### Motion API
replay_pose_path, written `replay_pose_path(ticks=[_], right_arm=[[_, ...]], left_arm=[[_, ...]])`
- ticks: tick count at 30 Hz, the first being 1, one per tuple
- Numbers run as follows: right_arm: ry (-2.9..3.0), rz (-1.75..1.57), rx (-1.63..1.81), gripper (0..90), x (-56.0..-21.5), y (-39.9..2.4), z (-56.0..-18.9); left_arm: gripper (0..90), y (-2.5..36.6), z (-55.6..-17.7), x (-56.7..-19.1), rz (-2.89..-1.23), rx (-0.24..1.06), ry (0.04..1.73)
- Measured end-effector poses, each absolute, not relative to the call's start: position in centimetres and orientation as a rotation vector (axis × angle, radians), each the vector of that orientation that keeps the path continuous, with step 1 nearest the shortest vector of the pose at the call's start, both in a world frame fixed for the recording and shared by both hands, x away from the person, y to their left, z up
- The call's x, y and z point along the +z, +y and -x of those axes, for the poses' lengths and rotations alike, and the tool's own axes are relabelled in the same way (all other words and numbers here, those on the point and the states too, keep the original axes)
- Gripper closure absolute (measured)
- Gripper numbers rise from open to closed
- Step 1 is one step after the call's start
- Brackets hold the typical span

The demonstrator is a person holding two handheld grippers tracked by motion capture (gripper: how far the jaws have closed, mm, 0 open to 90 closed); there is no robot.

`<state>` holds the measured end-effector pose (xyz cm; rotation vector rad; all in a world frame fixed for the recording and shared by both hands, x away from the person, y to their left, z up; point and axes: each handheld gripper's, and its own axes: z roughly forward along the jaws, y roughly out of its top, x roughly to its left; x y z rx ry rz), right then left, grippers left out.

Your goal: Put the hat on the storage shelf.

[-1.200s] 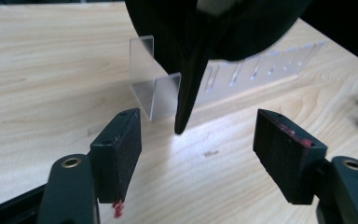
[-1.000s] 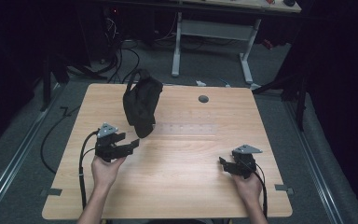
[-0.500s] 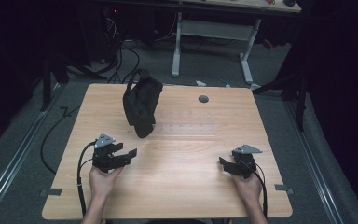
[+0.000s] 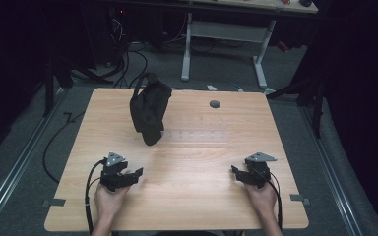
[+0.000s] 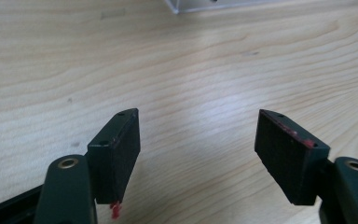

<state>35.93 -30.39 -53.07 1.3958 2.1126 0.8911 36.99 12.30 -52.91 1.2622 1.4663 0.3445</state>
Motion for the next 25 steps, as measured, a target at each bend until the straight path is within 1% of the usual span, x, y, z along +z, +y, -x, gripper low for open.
replay_pose_path(ticks=[9, 15, 25], right_arm=[[2.112, -1.396, 0.891, 35.2, -53.1, -30.4, -35.9], [2.113, -1.396, 0.891, 35.3, -53.1, -30.4, -35.9], [2.112, -1.397, 0.891, 35.3, -53.1, -30.4, -35.9]], left_arm=[[31.1, 12.0, -37.0, -54.2, -1.29, 0.424, 1.457], [30.3, 11.4, -36.8, -54.7, -1.34, 0.511, 1.419], [26.4, 11.4, -36.8, -54.7, -1.342, 0.495, 1.42]])
